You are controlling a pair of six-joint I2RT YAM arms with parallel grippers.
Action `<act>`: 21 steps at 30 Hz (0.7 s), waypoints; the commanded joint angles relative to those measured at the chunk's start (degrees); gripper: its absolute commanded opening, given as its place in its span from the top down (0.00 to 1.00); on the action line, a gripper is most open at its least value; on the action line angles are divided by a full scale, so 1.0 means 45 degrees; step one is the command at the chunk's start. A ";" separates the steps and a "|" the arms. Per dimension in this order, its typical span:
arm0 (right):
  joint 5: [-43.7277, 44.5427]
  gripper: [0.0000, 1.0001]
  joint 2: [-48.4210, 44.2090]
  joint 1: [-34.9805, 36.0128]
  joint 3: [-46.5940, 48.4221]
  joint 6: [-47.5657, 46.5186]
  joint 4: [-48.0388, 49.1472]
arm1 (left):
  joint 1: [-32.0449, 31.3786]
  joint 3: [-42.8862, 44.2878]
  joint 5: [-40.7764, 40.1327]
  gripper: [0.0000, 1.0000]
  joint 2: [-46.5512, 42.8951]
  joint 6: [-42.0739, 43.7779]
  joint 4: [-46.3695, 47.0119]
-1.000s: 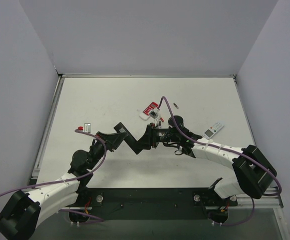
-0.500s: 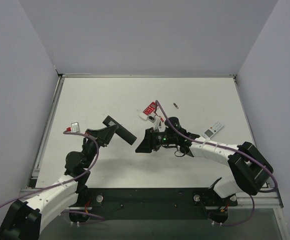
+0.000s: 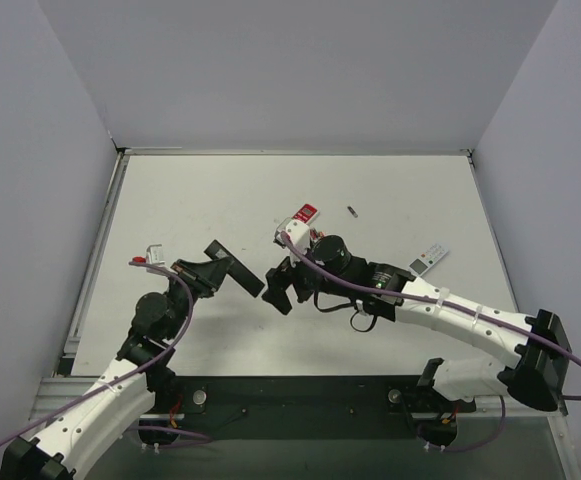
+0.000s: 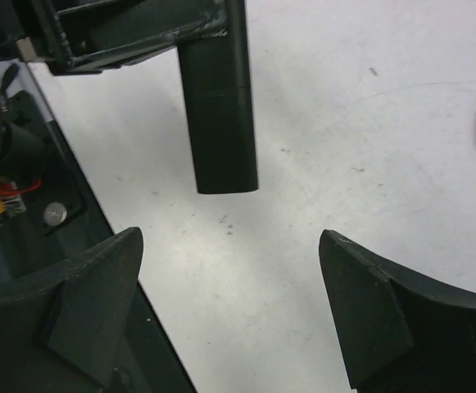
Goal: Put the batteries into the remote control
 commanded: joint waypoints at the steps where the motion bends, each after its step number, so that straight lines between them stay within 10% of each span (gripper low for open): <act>1: 0.2656 0.16 0.1171 0.0483 0.1429 -0.1590 -0.1852 | 0.0013 0.0720 -0.0373 1.00 -0.0196 0.0538 -0.1189; 21: 0.1292 0.23 0.5275 0.0993 0.5299 -0.1494 -0.2576 | -0.0006 0.0486 -0.0666 1.00 -0.1094 -0.0048 -0.1952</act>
